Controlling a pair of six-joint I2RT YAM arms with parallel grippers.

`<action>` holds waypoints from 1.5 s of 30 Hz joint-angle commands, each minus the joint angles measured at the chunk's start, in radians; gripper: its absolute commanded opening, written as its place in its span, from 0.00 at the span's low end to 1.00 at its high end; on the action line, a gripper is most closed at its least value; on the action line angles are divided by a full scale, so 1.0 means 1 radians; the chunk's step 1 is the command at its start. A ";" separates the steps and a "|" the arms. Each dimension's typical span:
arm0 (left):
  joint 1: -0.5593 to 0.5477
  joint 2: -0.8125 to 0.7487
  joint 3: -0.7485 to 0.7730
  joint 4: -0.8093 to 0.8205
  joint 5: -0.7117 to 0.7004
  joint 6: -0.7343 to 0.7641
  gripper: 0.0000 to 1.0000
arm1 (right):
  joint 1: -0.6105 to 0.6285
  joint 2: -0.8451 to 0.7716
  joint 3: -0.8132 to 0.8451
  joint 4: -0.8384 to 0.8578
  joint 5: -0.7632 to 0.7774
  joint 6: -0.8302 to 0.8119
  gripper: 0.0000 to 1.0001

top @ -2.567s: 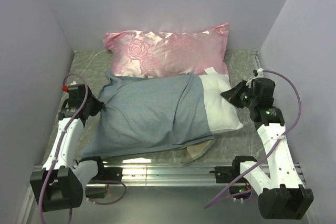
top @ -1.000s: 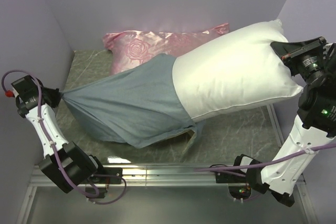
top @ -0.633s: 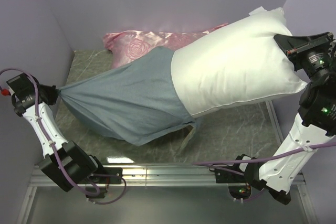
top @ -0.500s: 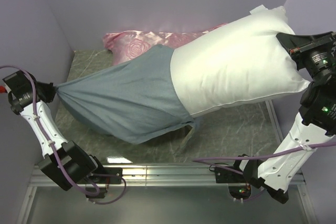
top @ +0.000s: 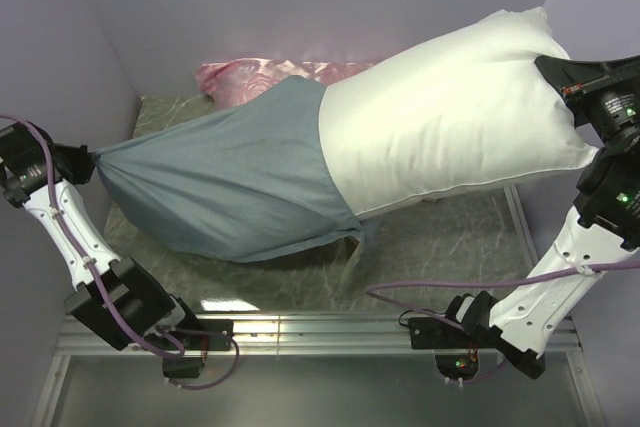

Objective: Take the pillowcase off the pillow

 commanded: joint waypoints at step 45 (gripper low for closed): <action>-0.027 0.288 0.247 0.174 0.119 -0.091 0.00 | -0.143 0.192 0.172 0.187 0.108 0.035 0.00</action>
